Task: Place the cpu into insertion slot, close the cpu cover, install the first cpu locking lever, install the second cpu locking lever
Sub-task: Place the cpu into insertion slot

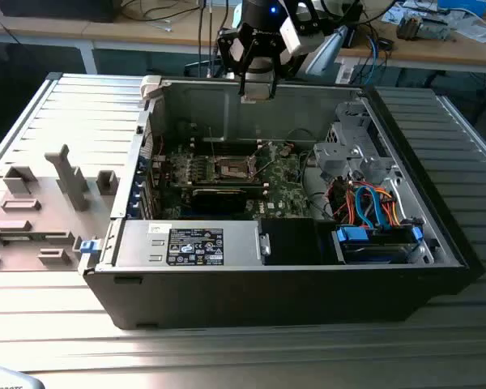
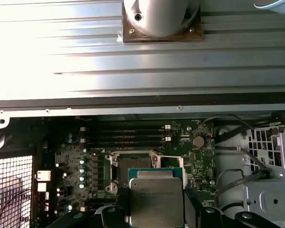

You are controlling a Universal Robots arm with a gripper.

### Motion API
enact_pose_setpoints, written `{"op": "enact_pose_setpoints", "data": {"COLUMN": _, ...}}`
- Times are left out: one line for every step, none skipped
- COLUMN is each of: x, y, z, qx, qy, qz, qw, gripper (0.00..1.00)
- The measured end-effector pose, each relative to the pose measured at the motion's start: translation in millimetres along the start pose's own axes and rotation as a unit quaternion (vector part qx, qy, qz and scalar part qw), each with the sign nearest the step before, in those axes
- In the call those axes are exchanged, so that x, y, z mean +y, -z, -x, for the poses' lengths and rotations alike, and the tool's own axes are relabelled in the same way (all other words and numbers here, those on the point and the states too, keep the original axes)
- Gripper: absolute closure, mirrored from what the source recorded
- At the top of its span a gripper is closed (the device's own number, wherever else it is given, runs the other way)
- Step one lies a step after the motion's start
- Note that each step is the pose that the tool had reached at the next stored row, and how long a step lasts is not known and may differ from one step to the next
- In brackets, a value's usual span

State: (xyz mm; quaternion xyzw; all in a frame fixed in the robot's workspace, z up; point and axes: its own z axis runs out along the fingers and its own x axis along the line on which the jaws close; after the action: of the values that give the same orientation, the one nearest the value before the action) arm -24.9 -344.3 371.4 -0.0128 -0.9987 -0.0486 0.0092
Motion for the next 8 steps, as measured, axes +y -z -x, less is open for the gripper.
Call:
{"op": "enact_pose_setpoints", "data": {"x": -0.1, "y": -0.1, "z": 0.0, "qx": 0.0, "qy": 0.0, "qz": -0.0001, "qw": 1.0, "gripper": 0.46}}
{"op": "enact_pose_setpoints", "data": {"x": 0.0, "y": -0.3, "z": 0.0, "qx": 0.0, "qy": 0.0, "qz": 0.0, "qw": 1.0, "gripper": 0.46}}
{"op": "enact_pose_setpoints", "data": {"x": -0.1, "y": -0.3, "z": 0.0, "qx": 0.0, "qy": 0.0, "qz": 0.0, "qw": 1.0, "gripper": 0.46}}
{"op": "enact_pose_setpoints", "data": {"x": 0.0, "y": -0.4, "z": 0.0, "qx": 0.0, "qy": 0.0, "qz": 0.0, "qw": 1.0, "gripper": 0.46}}
{"op": "enact_pose_setpoints", "data": {"x": -0.1, "y": -0.6, "z": 0.0, "qx": 0.0, "qy": 0.0, "qz": 0.0, "qw": 1.0, "gripper": 0.46}}
{"op": "enact_pose_setpoints", "data": {"x": -0.1, "y": -0.7, "z": 0.0, "qx": 0.0, "qy": 0.0, "qz": 0.0, "qw": 1.0, "gripper": 0.46}}
{"op": "enact_pose_setpoints", "data": {"x": -0.1, "y": -0.8, "z": 0.0, "qx": 0.0, "qy": 0.0, "qz": 0.0, "qw": 1.0, "gripper": 0.46}}
{"op": "enact_pose_setpoints", "data": {"x": -0.1, "y": -1.0, "z": 0.0, "qx": 0.0, "qy": 0.0, "qz": 0.0, "qw": 1.0, "gripper": 0.46}}
